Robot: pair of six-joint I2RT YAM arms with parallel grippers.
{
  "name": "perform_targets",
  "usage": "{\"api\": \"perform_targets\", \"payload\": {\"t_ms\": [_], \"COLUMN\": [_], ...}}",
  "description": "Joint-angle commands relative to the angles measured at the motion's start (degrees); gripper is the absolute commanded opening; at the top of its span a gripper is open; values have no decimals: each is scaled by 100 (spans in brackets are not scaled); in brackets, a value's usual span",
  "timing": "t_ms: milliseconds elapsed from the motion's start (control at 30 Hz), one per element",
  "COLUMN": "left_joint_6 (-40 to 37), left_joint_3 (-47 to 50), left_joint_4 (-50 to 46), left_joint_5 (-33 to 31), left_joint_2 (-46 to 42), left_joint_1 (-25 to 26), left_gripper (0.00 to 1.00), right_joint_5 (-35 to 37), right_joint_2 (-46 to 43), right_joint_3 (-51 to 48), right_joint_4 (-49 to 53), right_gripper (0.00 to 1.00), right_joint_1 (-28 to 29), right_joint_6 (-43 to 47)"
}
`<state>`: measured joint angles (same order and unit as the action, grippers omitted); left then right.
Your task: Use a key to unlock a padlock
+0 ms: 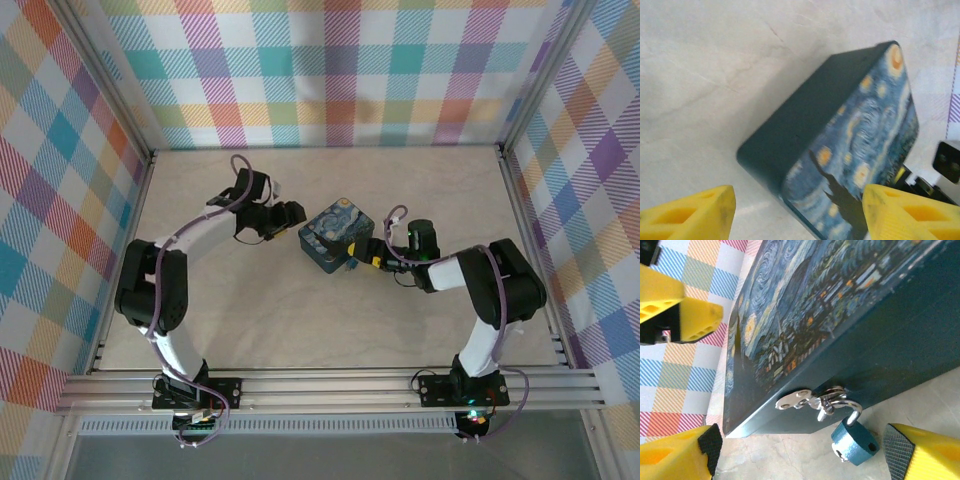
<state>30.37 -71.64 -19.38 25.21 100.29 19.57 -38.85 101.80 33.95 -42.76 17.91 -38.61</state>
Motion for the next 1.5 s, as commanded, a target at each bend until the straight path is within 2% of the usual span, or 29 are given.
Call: {"api": "perform_targets", "payload": {"t_ms": [0, 267, 367, 500, 933, 1467], "left_joint_6": [148, 459, 684, 735, 763, 782], "left_joint_3": [-172, -510, -578, -687, -667, -667], "left_joint_4": [-131, 47, 294, 299, 295, 298], "left_joint_5": [212, 573, 822, 837, 730, 643], "left_joint_2": [-214, 119, 309, 497, 762, 817], "left_joint_1": [260, 819, 946, 1065, 1136, 1145], "left_gripper": [67, 64, 64, 64, 63, 63], "right_joint_5": [-176, -139, -114, -155, -391, -464], "right_joint_2": [179, 361, 419, 496, 794, 606], "right_joint_3": [209, 283, 313, 359, 287, 82], "right_joint_4": [-360, -407, -458, -514, -1047, -1276], "right_gripper": [84, 84, 83, 83, 82, 75], "right_joint_1": [-44, -42, -38, -7, 105, 178], "right_joint_6": [-85, -138, -179, -234, -588, -736]}}
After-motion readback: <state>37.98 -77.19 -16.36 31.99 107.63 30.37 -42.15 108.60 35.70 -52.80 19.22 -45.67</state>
